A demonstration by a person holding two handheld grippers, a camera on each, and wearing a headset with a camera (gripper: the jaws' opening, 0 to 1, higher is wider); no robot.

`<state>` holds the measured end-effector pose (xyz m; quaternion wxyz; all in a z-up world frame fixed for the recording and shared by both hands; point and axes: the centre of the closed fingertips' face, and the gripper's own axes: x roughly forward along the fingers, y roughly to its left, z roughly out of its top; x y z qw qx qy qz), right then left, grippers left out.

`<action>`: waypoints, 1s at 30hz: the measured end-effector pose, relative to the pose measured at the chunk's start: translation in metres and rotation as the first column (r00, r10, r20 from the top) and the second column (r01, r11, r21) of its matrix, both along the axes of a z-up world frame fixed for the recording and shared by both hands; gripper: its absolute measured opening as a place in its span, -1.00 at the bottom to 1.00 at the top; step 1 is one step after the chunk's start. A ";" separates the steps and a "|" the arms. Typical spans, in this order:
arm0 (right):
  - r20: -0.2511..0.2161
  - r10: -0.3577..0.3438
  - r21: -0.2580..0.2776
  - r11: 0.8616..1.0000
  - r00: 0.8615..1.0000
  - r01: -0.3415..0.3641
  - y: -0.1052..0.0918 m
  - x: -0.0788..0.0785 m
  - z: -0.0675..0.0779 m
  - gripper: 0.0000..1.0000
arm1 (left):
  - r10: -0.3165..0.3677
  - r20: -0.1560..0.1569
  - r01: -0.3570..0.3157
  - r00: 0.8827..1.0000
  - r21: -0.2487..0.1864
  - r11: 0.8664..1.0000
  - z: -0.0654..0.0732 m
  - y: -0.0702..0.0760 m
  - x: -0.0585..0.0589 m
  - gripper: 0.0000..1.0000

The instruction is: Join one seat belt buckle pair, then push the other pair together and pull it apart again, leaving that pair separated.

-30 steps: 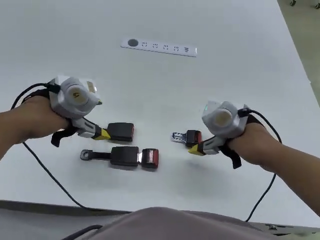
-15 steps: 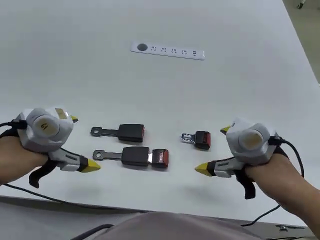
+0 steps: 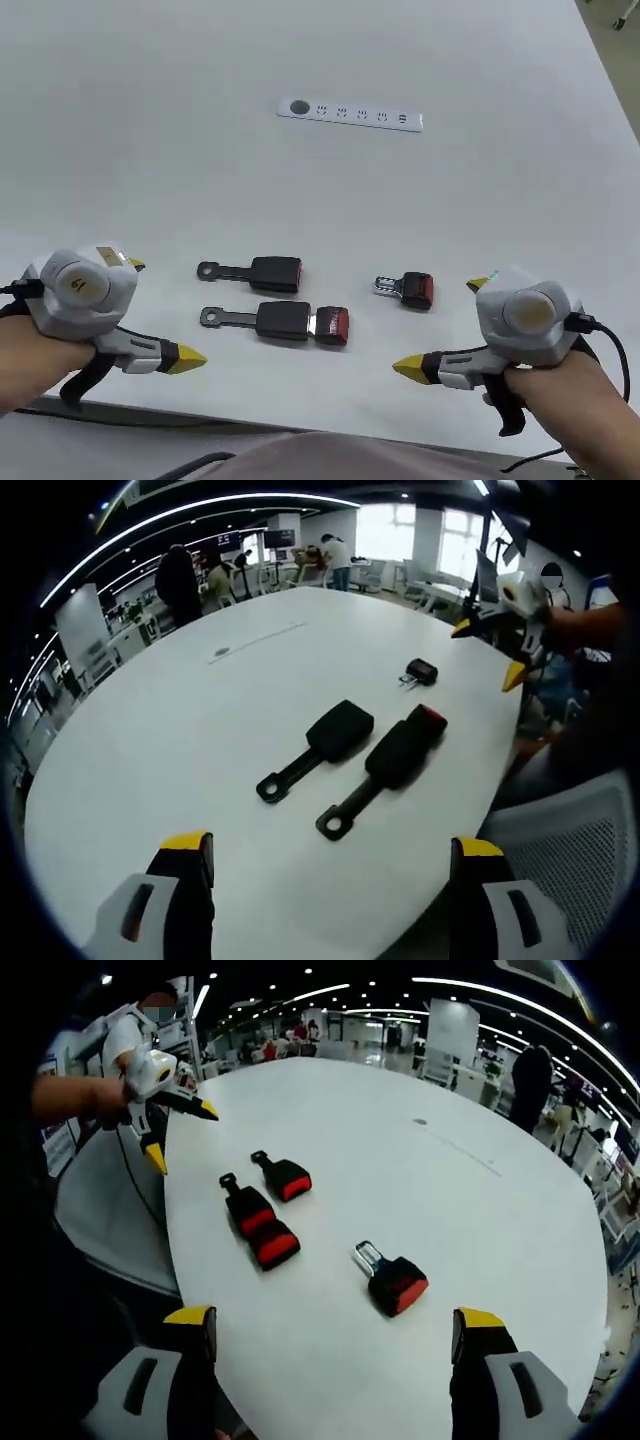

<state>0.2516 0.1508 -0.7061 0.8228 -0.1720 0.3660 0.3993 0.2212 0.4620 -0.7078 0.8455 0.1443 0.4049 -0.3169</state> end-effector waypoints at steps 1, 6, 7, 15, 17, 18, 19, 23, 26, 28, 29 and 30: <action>0.001 -0.004 0.003 1.000 1.000 0.004 0.000 0.000 0.000 0.99 | 0.011 -0.003 -0.011 1.000 -0.009 1.000 0.001 -0.002 -0.001 1.00; 0.009 -0.021 0.029 0.999 1.000 0.021 0.001 -0.005 0.001 0.99 | 0.076 -0.018 -0.076 0.997 -0.053 0.996 0.001 -0.003 -0.002 1.00; 0.007 -0.027 0.034 0.999 1.000 0.026 0.001 -0.006 0.001 0.99 | 0.081 -0.017 -0.082 0.997 -0.064 0.995 0.002 -0.005 -0.003 1.00; -0.023 -0.104 0.199 0.974 0.994 0.106 0.004 -0.016 0.003 0.99 | 0.088 -0.004 -0.088 0.996 -0.114 0.990 0.003 -0.009 -0.007 1.00; -0.009 -0.107 0.206 0.973 0.994 0.107 0.001 -0.017 0.003 0.99 | 0.082 -0.005 -0.082 0.997 -0.112 0.990 0.000 -0.008 -0.008 1.00; -0.001 -0.108 0.207 0.973 0.994 0.106 0.000 -0.017 0.004 0.99 | 0.084 -0.006 -0.084 0.996 -0.116 0.990 0.000 -0.008 -0.008 1.00; 0.003 -0.108 0.213 0.971 0.994 0.105 -0.001 -0.018 0.005 0.99 | 0.083 -0.005 -0.083 0.997 -0.118 0.990 0.000 -0.008 -0.009 1.00; 0.007 -0.114 0.211 0.971 0.993 0.110 -0.004 -0.019 0.007 0.99 | 0.081 -0.005 -0.081 0.997 -0.120 0.990 -0.001 -0.009 -0.012 1.00; 0.004 -0.100 0.217 0.971 0.995 0.097 -0.002 -0.022 0.008 0.99 | 0.080 -0.005 -0.080 0.997 -0.116 0.990 -0.002 -0.007 -0.015 1.00; 0.006 -0.098 0.223 0.970 0.995 0.095 0.000 -0.023 0.008 0.99 | 0.084 -0.007 -0.084 0.996 -0.117 0.990 -0.001 -0.006 -0.016 1.00; 0.006 -0.097 0.220 0.971 0.995 0.094 0.001 -0.023 0.009 0.99 | 0.083 -0.004 -0.083 0.997 -0.118 0.990 0.001 -0.007 -0.016 1.00; 0.011 -0.094 0.217 0.972 0.996 0.089 0.002 -0.022 0.009 0.99 | 0.082 -0.003 -0.081 0.997 -0.119 0.990 0.002 -0.008 -0.016 1.00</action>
